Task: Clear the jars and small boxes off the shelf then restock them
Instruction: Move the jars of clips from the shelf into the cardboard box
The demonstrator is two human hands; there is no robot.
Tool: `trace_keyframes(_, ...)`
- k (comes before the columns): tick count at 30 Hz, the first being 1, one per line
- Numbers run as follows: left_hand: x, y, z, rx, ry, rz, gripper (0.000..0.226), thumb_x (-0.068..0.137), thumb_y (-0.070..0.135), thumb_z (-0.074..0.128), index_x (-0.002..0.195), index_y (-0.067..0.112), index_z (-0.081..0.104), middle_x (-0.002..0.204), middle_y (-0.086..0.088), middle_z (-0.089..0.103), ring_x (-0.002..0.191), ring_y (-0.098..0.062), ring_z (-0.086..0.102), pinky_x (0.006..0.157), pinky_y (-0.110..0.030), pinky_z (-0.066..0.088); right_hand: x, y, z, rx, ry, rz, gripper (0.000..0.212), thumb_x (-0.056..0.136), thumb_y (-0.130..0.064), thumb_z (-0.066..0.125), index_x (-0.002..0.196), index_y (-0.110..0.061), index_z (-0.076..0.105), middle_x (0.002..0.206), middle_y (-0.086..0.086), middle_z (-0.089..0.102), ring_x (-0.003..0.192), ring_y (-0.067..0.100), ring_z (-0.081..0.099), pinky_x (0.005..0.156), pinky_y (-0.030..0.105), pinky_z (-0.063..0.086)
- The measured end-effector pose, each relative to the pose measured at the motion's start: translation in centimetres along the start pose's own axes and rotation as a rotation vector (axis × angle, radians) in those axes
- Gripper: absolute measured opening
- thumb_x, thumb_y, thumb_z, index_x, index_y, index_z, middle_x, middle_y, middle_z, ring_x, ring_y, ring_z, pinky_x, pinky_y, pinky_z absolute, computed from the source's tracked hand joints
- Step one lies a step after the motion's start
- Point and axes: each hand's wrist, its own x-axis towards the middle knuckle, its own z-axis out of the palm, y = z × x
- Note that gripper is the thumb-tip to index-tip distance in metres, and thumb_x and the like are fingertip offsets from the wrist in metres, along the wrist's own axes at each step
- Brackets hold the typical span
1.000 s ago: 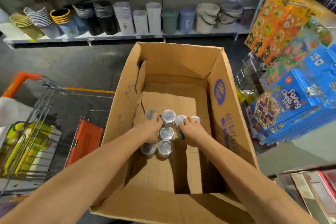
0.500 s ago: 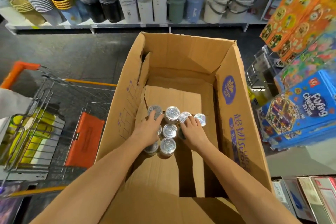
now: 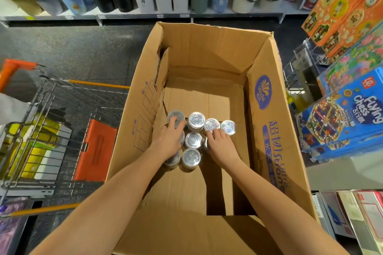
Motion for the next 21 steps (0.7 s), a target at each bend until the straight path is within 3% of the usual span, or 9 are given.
trace_keyframes(5,0.0,0.2,-0.2,0.012,-0.011,-0.007,0.079,0.085,0.017,0.067,0.147,0.025,0.017,0.148,-0.006,0.012,0.117,-0.031,0.048,0.095,-0.041,0.048,0.5,-0.5,-0.1,-0.03,0.012,-0.014,0.042,0.068,-0.018,0.081,0.103,-0.007,0.061,0.09,0.011,0.063,0.084,0.028,0.061,0.071,0.036,0.052)
trace_keyframes(9,0.0,0.3,-0.5,0.046,-0.043,-0.011,0.082,0.086,0.017,0.067,0.148,0.026,0.014,0.149,-0.008,0.012,0.117,-0.031,0.049,0.094,-0.04,0.048,1.1,-0.9,-0.2,-0.052,-0.059,-0.011,0.048,0.069,-0.014,0.077,0.113,-0.006,0.058,0.099,0.014,0.063,0.094,0.032,0.059,0.078,0.041,0.051)
trace_keyframes(13,0.0,0.4,-1.3,0.145,-0.046,0.008,0.083,0.086,0.027,0.067,0.147,0.026,0.012,0.146,-0.009,0.018,0.108,-0.029,0.054,0.081,-0.036,0.048,1.3,-1.1,-0.8,-0.085,-0.07,0.042,0.054,0.058,-0.022,0.083,0.106,-0.008,0.062,0.092,0.012,0.063,0.089,0.031,0.06,0.07,0.039,0.051)
trace_keyframes(17,0.0,0.7,-2.1,0.195,-0.012,0.027,0.084,0.084,0.032,0.068,0.147,0.025,0.014,0.144,-0.01,0.023,0.109,-0.028,0.053,0.077,-0.036,0.048,0.5,-0.5,-1.4,-0.126,-0.142,0.09,0.05,0.086,-0.021,0.062,0.13,-0.008,0.042,0.124,0.015,0.05,0.117,0.033,0.045,0.094,0.04,0.039)
trace_keyframes(21,-0.1,1.4,-3.1,0.213,0.023,0.059,0.079,0.084,0.03,0.066,0.146,0.022,0.017,0.145,-0.011,0.023,0.114,-0.028,0.05,0.082,-0.038,0.052,0.1,-0.5,-1.7,-0.202,-0.195,0.08,0.056,0.09,-0.019,0.057,0.138,-0.006,0.03,0.135,0.019,0.045,0.129,0.036,0.035,0.104,0.043,0.031)
